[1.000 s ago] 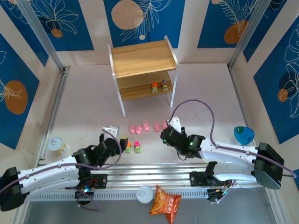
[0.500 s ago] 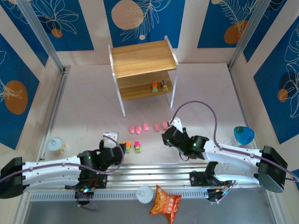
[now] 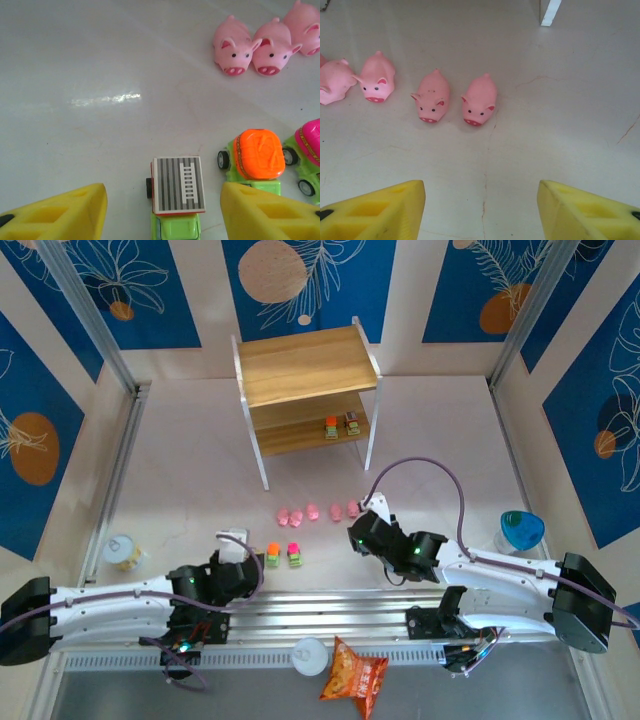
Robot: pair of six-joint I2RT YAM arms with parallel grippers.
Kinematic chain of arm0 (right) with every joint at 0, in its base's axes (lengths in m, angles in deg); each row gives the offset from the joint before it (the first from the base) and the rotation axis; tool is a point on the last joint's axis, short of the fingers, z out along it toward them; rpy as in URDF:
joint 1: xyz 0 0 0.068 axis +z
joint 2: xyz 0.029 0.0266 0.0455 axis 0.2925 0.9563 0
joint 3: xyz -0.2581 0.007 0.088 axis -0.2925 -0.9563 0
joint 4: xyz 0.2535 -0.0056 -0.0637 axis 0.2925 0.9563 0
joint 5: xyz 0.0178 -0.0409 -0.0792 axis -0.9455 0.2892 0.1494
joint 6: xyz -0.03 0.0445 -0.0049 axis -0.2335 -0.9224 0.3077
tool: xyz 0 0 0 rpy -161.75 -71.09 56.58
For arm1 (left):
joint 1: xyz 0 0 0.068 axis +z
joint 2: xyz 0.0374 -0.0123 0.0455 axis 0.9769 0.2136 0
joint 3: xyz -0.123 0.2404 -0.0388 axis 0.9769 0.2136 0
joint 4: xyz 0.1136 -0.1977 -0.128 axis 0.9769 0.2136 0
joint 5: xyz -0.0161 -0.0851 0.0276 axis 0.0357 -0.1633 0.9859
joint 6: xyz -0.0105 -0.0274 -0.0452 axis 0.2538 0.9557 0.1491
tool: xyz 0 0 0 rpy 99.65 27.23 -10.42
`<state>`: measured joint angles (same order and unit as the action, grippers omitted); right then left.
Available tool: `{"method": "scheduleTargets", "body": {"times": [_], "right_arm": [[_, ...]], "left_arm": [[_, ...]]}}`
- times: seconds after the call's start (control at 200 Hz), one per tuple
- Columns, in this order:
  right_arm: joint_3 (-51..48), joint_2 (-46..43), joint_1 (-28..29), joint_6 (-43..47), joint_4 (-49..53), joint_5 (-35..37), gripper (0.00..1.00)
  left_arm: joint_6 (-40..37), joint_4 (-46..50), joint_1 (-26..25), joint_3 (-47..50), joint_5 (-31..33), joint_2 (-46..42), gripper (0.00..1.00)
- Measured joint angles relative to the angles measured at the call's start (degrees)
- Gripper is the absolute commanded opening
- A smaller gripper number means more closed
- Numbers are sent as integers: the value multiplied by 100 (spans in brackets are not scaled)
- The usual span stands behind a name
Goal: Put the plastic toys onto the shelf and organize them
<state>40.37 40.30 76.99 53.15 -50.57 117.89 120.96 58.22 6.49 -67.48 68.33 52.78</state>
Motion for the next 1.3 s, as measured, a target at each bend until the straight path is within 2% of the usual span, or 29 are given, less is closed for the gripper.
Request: {"method": "scheduleTargets", "body": {"times": [0.19,0.63,1.021,1.301], "right_arm": [[-7,-20,0,-2,-13,0,58],[-11,-116,2,-2,-33,-22,52],[-11,-149,2,-2,-33,-22,47],[-11,-149,2,-2,-33,-22,45]], "left_arm": [[46,-44,0,94,-205,149,59],[44,-527,-11,114,-398,1117,53],[-7,-907,-9,116,-400,1172,49],[151,-678,-9,109,-398,1189,48]]}}
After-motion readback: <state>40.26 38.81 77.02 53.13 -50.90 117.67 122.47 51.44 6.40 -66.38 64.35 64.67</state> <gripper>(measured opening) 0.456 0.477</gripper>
